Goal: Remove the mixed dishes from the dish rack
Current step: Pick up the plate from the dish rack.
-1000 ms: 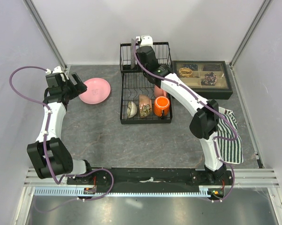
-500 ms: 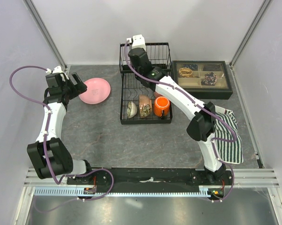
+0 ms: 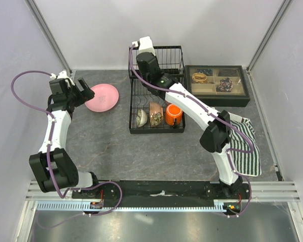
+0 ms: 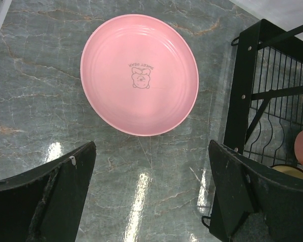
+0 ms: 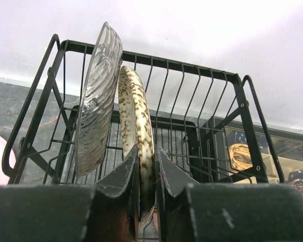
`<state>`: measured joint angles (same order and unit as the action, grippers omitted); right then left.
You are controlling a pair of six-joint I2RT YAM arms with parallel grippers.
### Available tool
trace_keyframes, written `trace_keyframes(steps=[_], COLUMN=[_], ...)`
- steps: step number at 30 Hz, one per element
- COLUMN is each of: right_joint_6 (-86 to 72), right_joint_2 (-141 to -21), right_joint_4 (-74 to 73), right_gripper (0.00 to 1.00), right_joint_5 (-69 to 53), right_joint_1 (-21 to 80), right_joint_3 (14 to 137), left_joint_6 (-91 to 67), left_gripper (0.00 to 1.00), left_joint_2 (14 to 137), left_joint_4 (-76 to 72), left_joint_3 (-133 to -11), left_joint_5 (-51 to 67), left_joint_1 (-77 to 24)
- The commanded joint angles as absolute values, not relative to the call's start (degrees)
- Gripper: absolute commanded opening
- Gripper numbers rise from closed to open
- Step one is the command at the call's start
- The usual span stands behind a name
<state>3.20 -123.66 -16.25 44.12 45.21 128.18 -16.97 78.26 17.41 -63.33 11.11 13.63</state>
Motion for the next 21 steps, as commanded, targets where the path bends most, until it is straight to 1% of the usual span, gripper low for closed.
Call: trace_keyframes(steps=[1, 17, 21], right_joint_6=[6.15, 16.34, 18.01], right_joint_2=[-123.22, -120.24, -117.69], right_joint_4=[-9.67, -2.29, -0.97], right_gripper=[0.0, 0.0, 0.0], right_joint_5=[47.55, 52.12, 52.21], right_joint_1=[46.05, 45.97, 46.05], right_joint_3=[130.87, 132.28, 130.09], left_joint_6=[-15.03, -14.59, -11.96], left_gripper=[0.99, 0.99, 0.99], left_joint_2=[76.55, 76.55, 76.55], left_joint_4=[14.85, 13.18, 13.01], left_joint_3=[-63.02, -63.19, -64.95], left_joint_5=[13.09, 16.16, 18.63], left_joint_1=[13.18, 12.66, 11.96])
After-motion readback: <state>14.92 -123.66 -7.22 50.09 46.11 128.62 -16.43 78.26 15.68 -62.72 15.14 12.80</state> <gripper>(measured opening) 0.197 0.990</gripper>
